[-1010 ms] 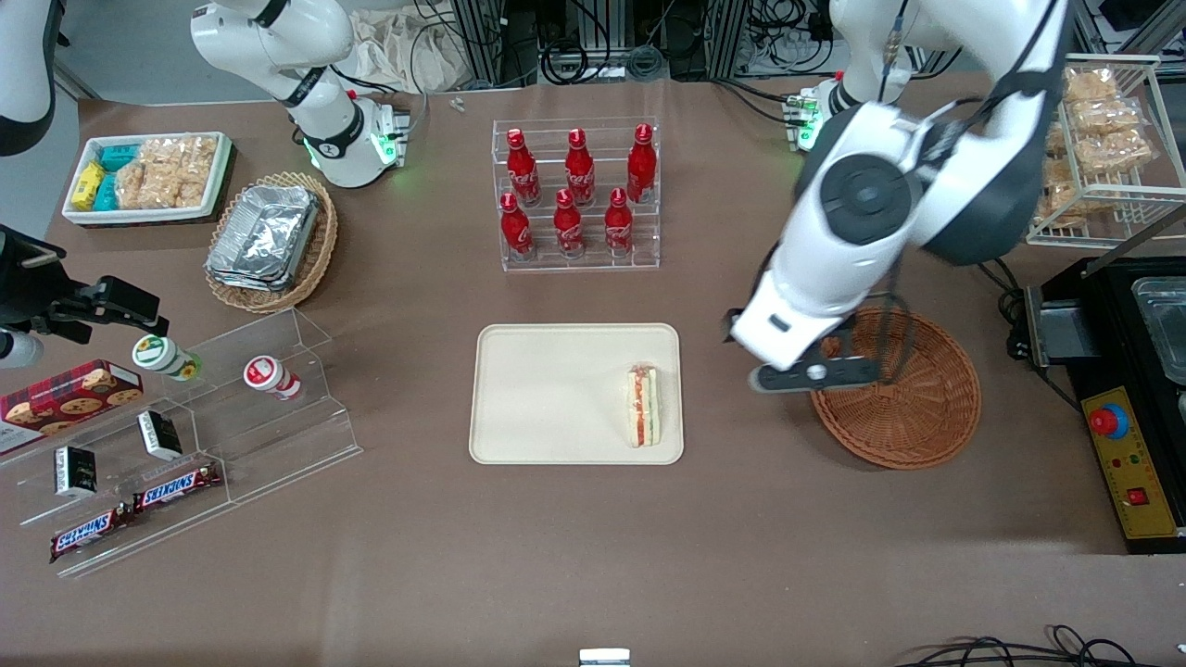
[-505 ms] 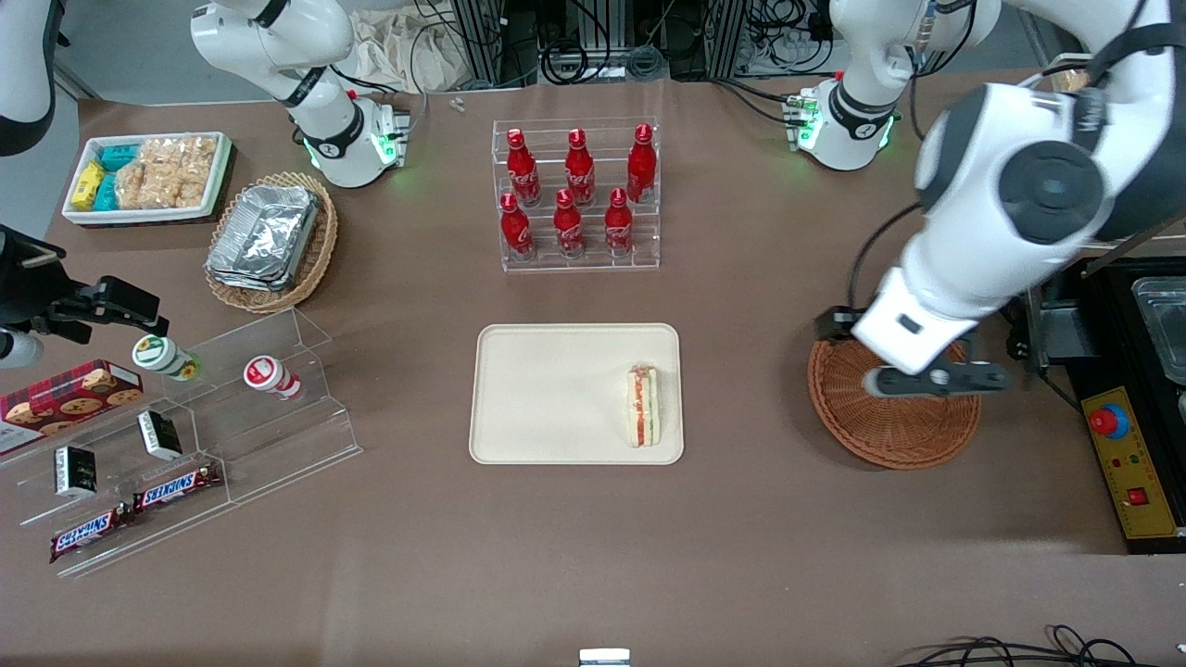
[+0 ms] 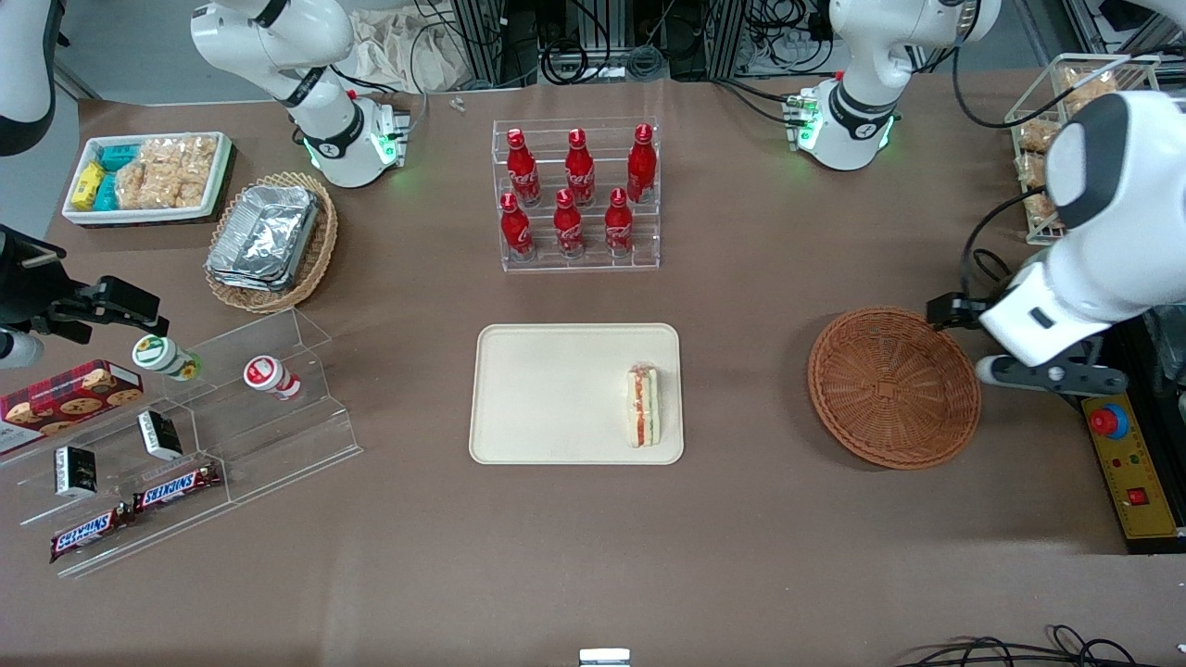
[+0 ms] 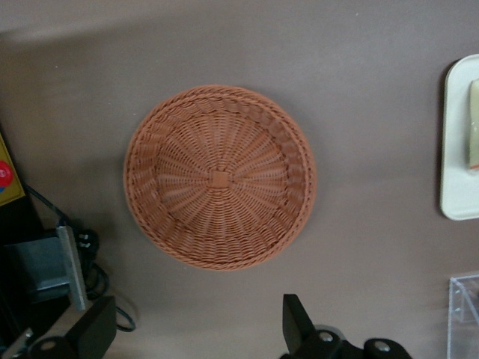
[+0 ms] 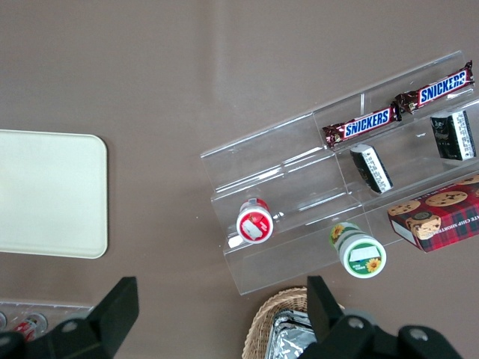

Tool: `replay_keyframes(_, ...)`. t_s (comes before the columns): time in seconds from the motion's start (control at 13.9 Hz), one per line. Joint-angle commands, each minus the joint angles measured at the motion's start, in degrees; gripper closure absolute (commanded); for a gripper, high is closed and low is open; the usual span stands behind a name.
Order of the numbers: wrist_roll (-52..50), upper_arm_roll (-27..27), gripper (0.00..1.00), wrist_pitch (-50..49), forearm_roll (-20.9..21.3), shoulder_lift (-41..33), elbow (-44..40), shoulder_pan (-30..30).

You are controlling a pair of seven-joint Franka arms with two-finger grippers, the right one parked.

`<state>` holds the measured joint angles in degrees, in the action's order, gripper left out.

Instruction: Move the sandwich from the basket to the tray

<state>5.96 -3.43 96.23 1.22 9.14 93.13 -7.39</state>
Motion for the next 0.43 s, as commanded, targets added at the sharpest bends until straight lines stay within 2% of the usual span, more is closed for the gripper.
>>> replay_keyframes(0.0, 4.5, 1.4, 0.0, 0.5, -0.9, -1.5, 2.1, 2.6)
replay_keyframes(0.14, 4.9, 3.9, 0.0, 0.3, -3.5, -0.7, 1.0, 6.3)
replay_keyframes(0.29, 4.2, 10.2, 0.0, 0.5, -3.8, 0.2, -0.1, 11.1)
replay_keyframes(0.36, 3.9, 10.9, 0.0, 0.4, -3.8, 0.2, -0.8, 11.3)
